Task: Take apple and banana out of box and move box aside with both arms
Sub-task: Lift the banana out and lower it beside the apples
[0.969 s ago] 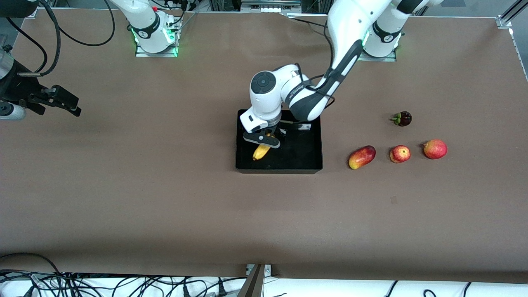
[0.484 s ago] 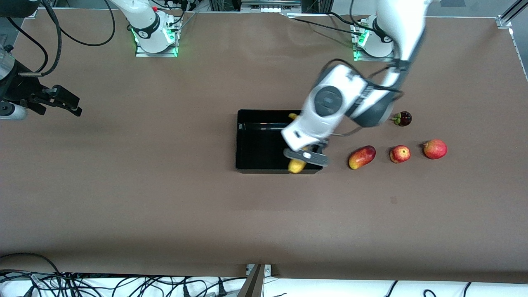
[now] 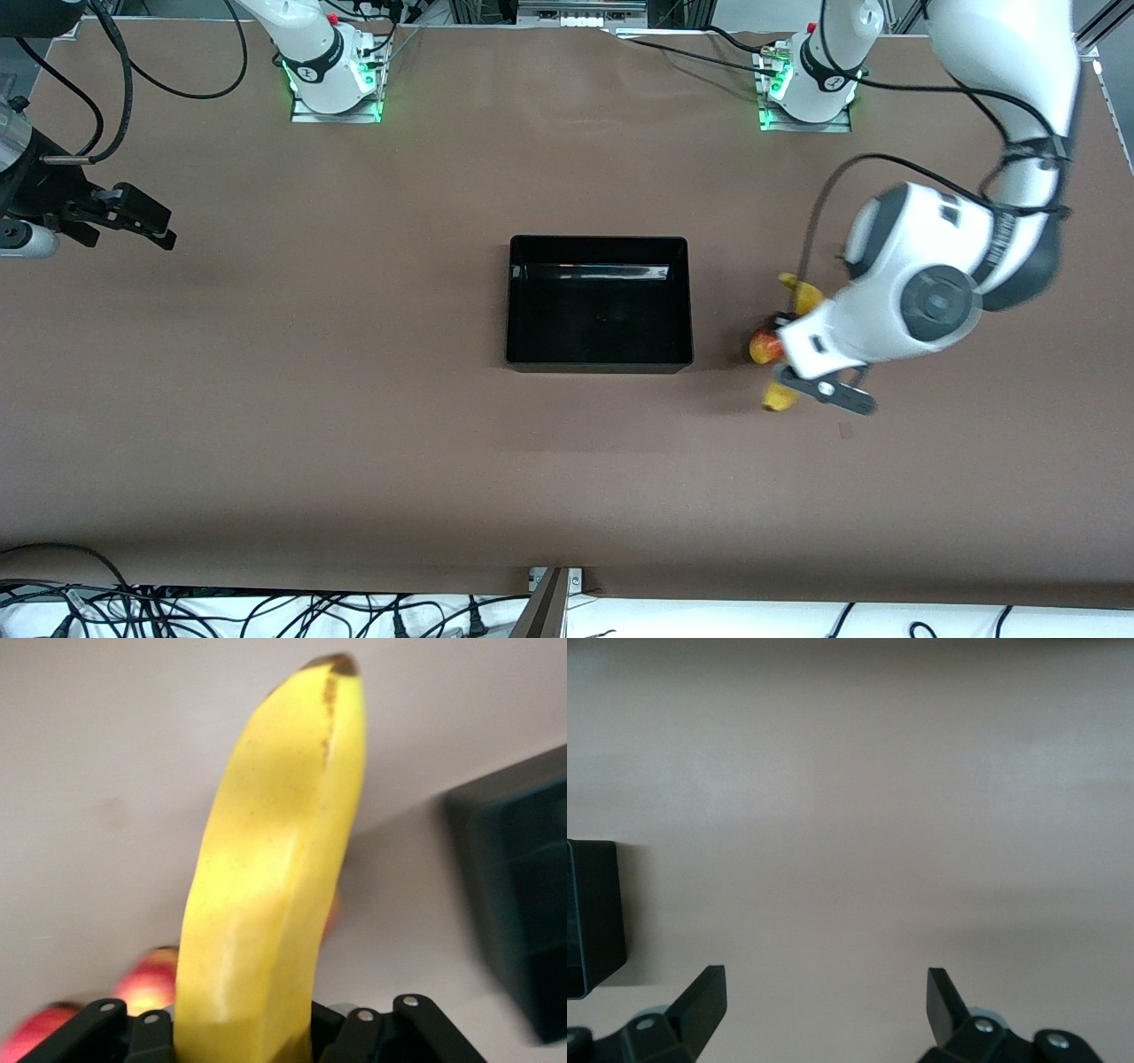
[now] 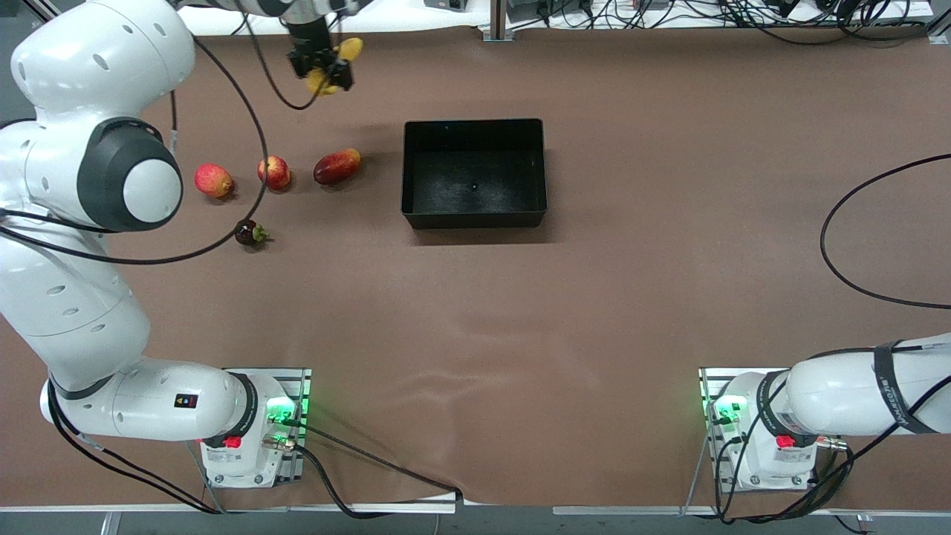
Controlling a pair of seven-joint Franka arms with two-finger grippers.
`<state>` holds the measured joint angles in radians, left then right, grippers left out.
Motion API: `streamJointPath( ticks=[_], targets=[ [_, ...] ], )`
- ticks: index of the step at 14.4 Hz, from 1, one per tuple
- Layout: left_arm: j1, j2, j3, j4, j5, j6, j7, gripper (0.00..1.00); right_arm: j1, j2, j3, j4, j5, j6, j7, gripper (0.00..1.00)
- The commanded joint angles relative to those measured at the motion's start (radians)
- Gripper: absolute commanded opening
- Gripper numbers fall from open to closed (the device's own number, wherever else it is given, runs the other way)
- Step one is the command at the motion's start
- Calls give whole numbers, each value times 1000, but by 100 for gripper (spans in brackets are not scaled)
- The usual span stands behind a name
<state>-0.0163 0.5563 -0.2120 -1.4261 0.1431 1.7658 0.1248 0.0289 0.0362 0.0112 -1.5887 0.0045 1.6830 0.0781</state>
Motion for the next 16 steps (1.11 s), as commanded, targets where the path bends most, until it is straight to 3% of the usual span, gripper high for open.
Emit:
streamJointPath(
  ticks=[1, 3, 6, 7, 9, 11, 12, 13, 16],
  targets=[
    [79, 82, -12, 19, 119, 30, 123, 6, -1, 7, 6, 15, -11, -2, 19, 100],
    [90, 128, 6, 13, 206, 108, 151, 15, -1, 7, 6, 15, -11, -3, 19, 100],
    [159, 217, 8, 9, 239, 207, 177, 27, -1, 7, 6, 15, -9, -3, 19, 100],
    [164, 221, 10, 9, 248, 234, 217, 36, -1, 7, 6, 15, -9, -2, 19, 100],
    [193, 246, 11, 10, 253, 280, 347, 31, -1, 7, 6, 15, -9, -3, 19, 100],
    [229, 272, 20, 9, 288, 371, 511, 32, -1, 7, 6, 15, -9, 0, 19, 100],
    [240, 283, 20, 9, 294, 394, 569, 43, -1, 8, 6, 15, -9, 1, 20, 100],
    [249, 283, 19, 9, 283, 396, 584, 99, -1, 8, 6, 15, -9, 1, 20, 100],
    [245, 269, 8, 9, 277, 380, 587, 100, -1, 8, 6, 15, -9, 1, 20, 100]
  ],
)
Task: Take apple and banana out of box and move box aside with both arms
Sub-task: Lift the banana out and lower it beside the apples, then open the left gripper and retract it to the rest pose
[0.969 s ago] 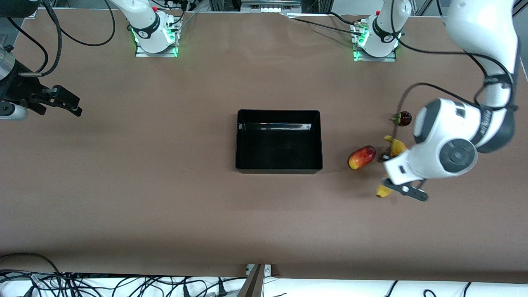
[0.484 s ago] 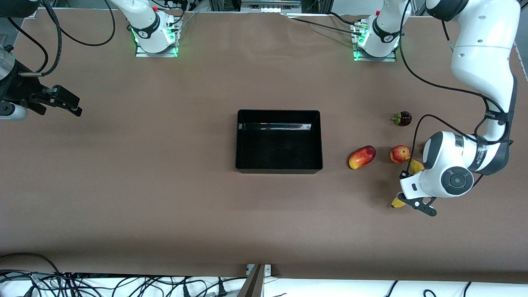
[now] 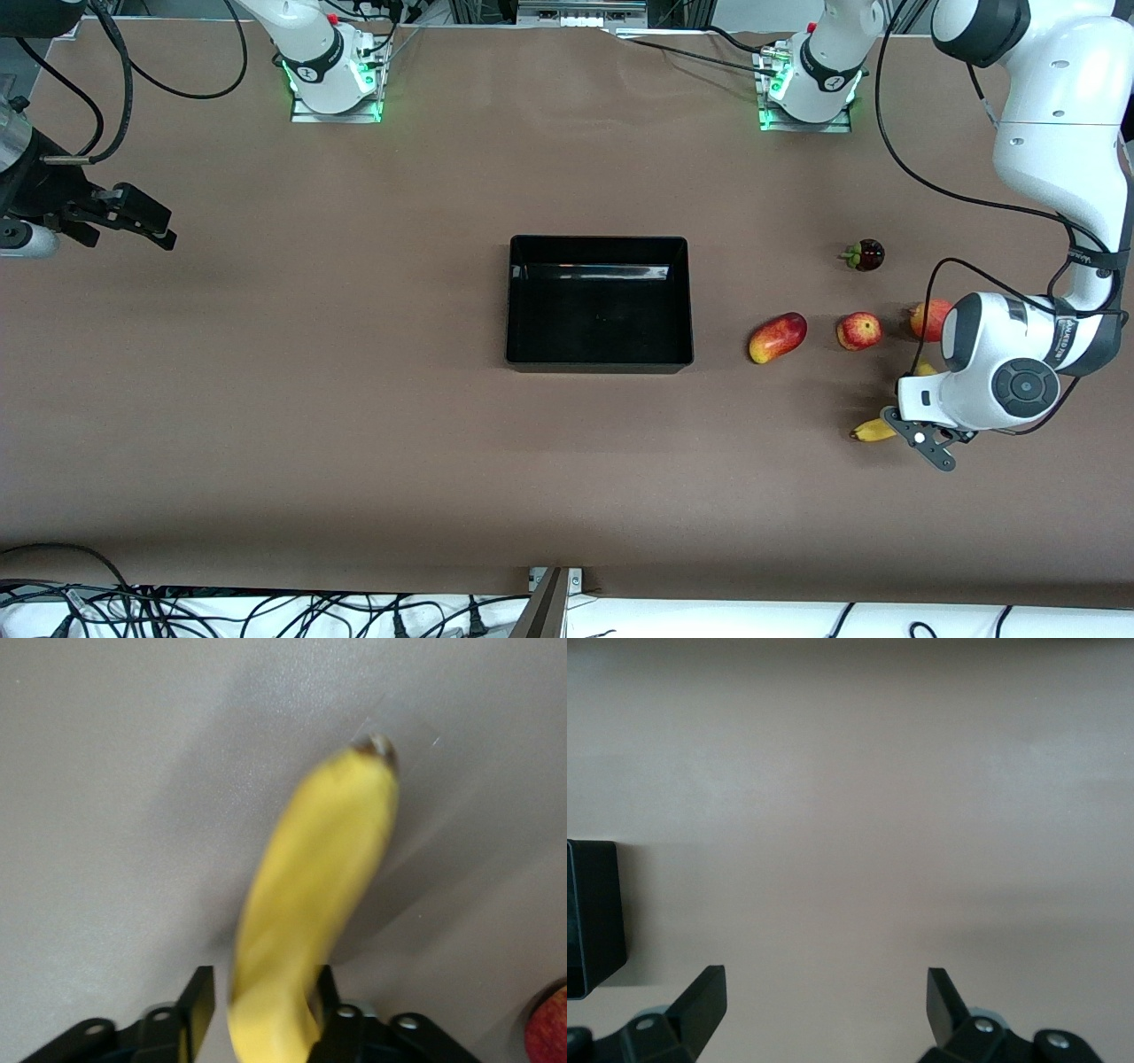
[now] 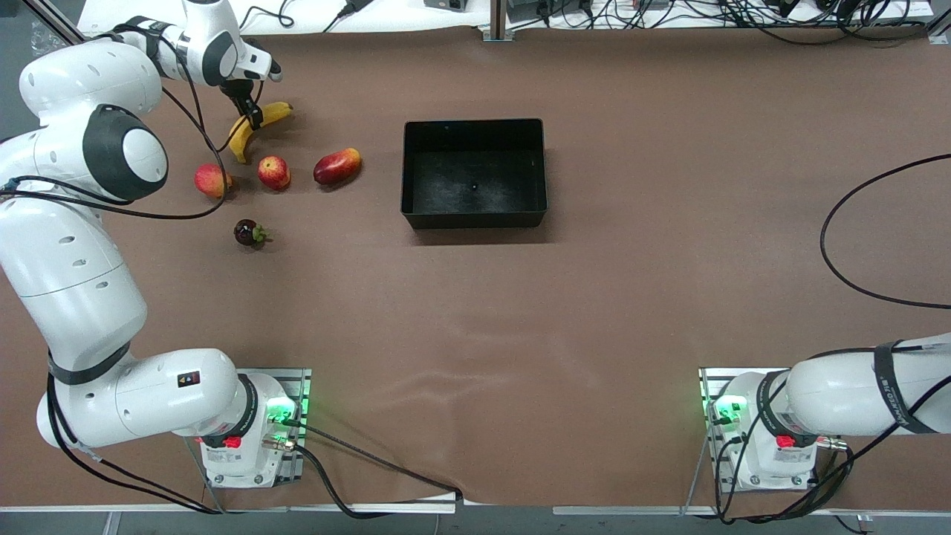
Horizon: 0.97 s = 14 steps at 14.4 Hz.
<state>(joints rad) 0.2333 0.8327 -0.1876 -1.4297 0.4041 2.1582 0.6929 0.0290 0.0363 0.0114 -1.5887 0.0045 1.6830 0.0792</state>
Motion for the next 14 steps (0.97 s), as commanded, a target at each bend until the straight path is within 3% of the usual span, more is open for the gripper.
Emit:
streamJointPath(
  ticks=[1, 6, 9, 11, 14],
  targets=[
    [-5, -26, -23, 12, 16, -30, 19, 100, -1, 8, 5, 15, -9, 1, 19, 100],
    [-11, -223, -166, 34, 6, -352, -24, 100, -1, 8, 5, 15, -9, 1, 19, 100],
    [-11, -348, -194, 37, -97, -532, -97, 100, -1, 8, 5, 15, -9, 1, 19, 100],
    [-15, -405, -194, 124, -180, -631, -169, 100, -1, 8, 5, 13, -9, 0, 19, 100],
    [-17, -411, -185, 265, -251, -832, -346, 100, -1, 8, 4, 13, -6, 1, 19, 100]
  ],
)
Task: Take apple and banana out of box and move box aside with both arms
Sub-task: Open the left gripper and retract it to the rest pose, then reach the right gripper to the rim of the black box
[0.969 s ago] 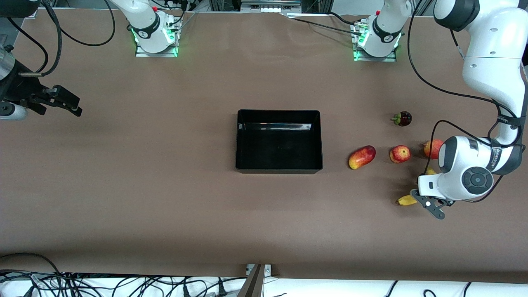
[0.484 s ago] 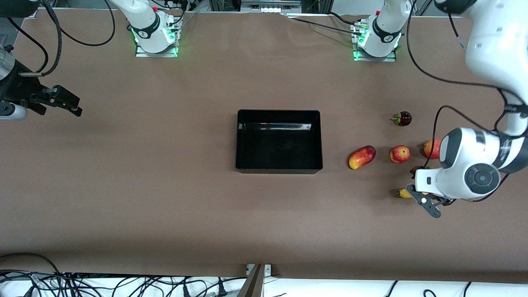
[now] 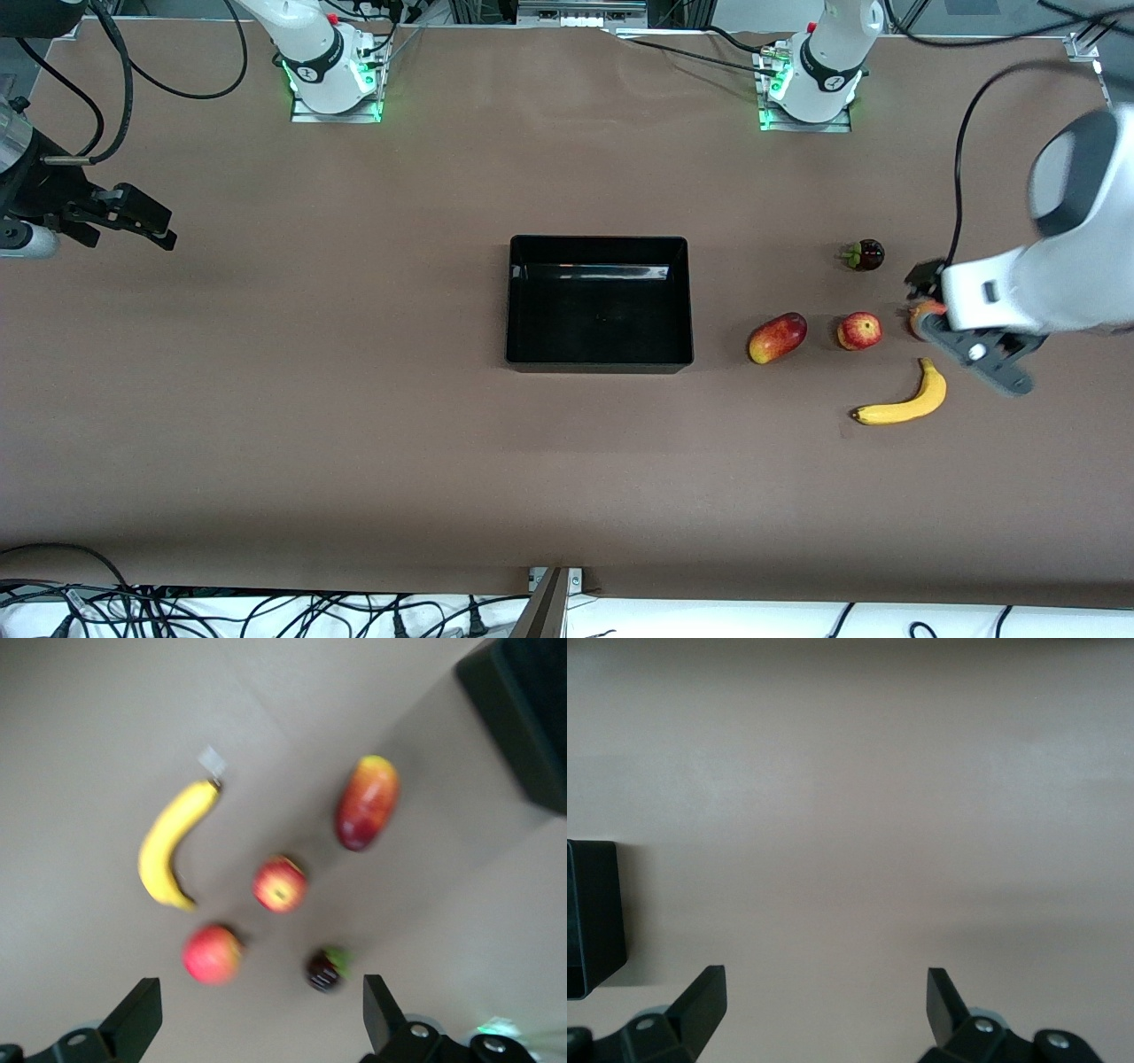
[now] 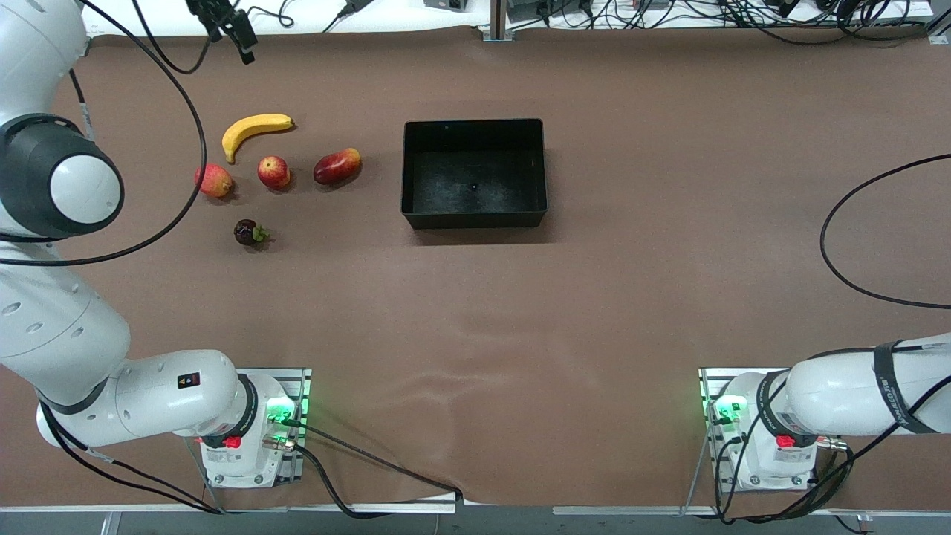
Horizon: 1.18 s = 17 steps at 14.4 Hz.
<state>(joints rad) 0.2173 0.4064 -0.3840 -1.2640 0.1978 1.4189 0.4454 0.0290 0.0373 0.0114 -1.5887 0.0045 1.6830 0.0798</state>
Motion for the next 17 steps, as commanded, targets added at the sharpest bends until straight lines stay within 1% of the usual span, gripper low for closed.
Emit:
streamJointPath(
  ticks=[1, 2, 3, 4, 5, 6, 8, 9, 10, 12, 14, 17],
  targets=[
    [-24, -26, 25, 85, -50, -84, -153, 100, -3, 7, 4, 13, -6, 0, 18, 100],
    [-45, -75, 51, 30, -67, -62, -236, 100, -4, 9, 2, 13, -6, -6, 18, 100],
    [-100, -136, 142, -29, -116, -22, -320, 100, -4, 9, 2, 13, -6, -6, 18, 100],
    [-195, -188, 278, -94, -165, 26, -379, 100, -4, 10, 2, 13, -6, -3, 18, 100],
    [-249, -237, 365, -159, -194, 75, -416, 100, -6, 12, 2, 10, -6, -3, 18, 100],
    [-274, -282, 410, -231, -199, 133, -424, 100, -6, 19, 2, 12, -6, -3, 18, 100],
    [-309, -368, 459, -369, -196, 283, -416, 100, -8, 26, 2, 12, -2, -5, 20, 100],
    [-314, -397, 462, -409, -195, 325, -413, 100, -8, 26, 2, 9, -1, -9, 18, 100],
    [-314, -405, 458, -416, -190, 316, -427, 100, -6, 27, 2, 7, -3, -12, 18, 100],
    [-306, -385, 455, -385, -189, 243, -438, 100, 0, 35, 5, 7, -3, -11, -1, 100],
    [-306, -386, 453, -382, -187, 226, -438, 100, -3, 41, 5, 7, 18, -9, -32, 100],
    [-306, -388, 453, -380, -185, 218, -438, 100, 12, 39, 12, -8, 14, -57, -60, 100]
  ],
)
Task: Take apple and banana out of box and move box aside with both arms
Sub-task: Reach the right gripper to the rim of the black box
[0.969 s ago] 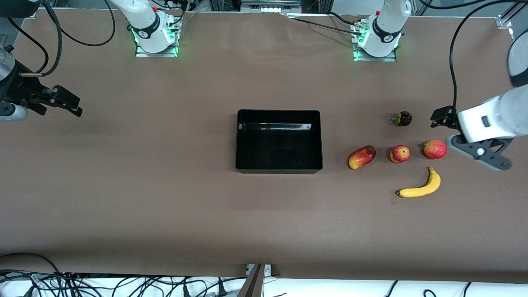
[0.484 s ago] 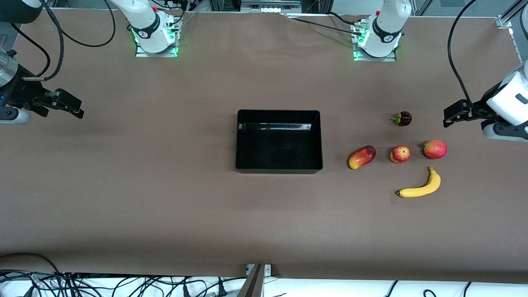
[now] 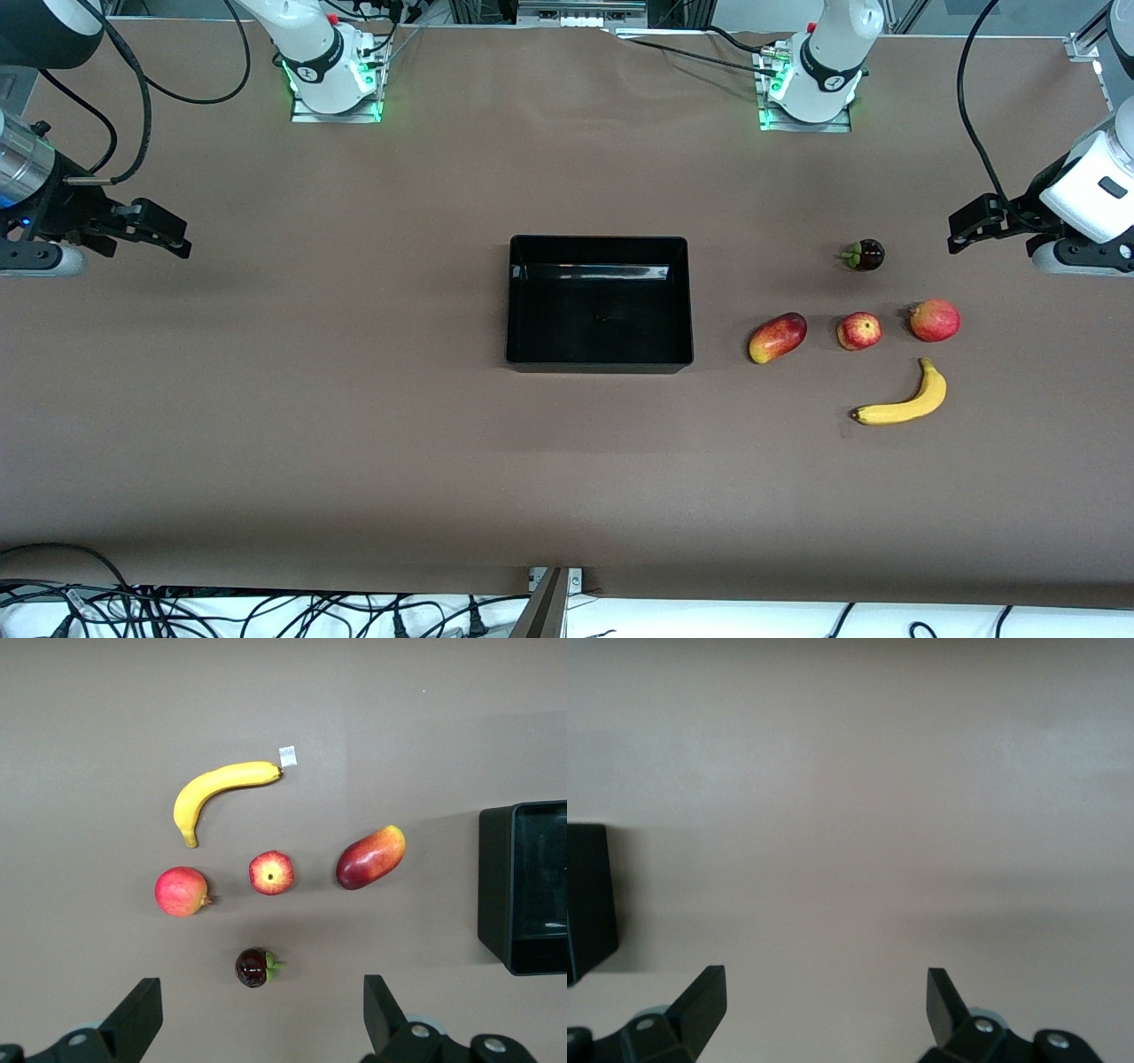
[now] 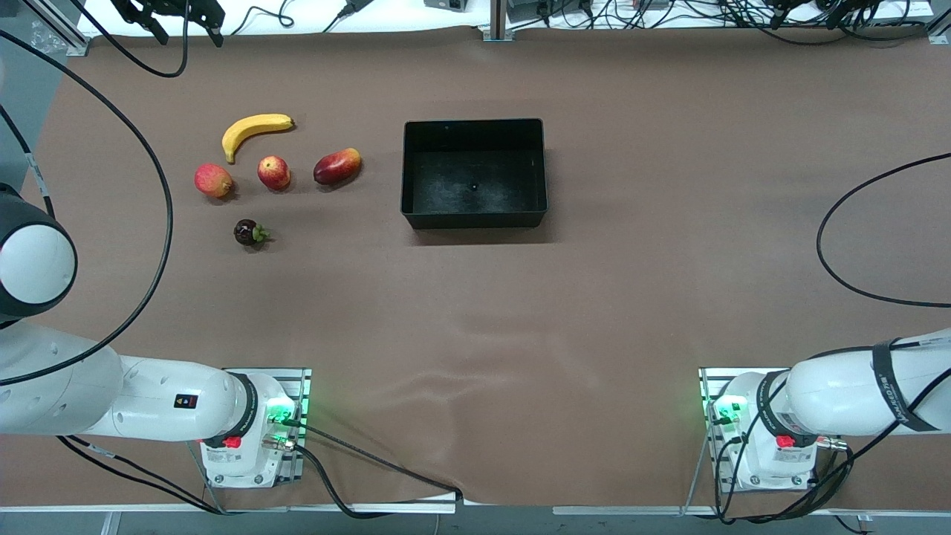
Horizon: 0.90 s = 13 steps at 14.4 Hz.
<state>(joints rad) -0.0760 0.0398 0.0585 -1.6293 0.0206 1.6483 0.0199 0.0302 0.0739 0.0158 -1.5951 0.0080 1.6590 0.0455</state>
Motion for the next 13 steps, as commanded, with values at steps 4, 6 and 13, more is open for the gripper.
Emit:
streamJointPath(
  ticks=[4, 6, 13],
  targets=[
    [-15, -21, 8, -11, -8, -24, -12, 100, 137, 65, 9, -15, 33, -59, 17, 100],
    [-19, -21, 8, -4, -8, -24, -12, 100, 190, 119, 9, -19, 142, -29, 136, 100],
    [-19, -20, 8, 2, -10, -25, -14, 100, 453, 222, 9, -202, 144, 367, 492, 100]
  ],
)
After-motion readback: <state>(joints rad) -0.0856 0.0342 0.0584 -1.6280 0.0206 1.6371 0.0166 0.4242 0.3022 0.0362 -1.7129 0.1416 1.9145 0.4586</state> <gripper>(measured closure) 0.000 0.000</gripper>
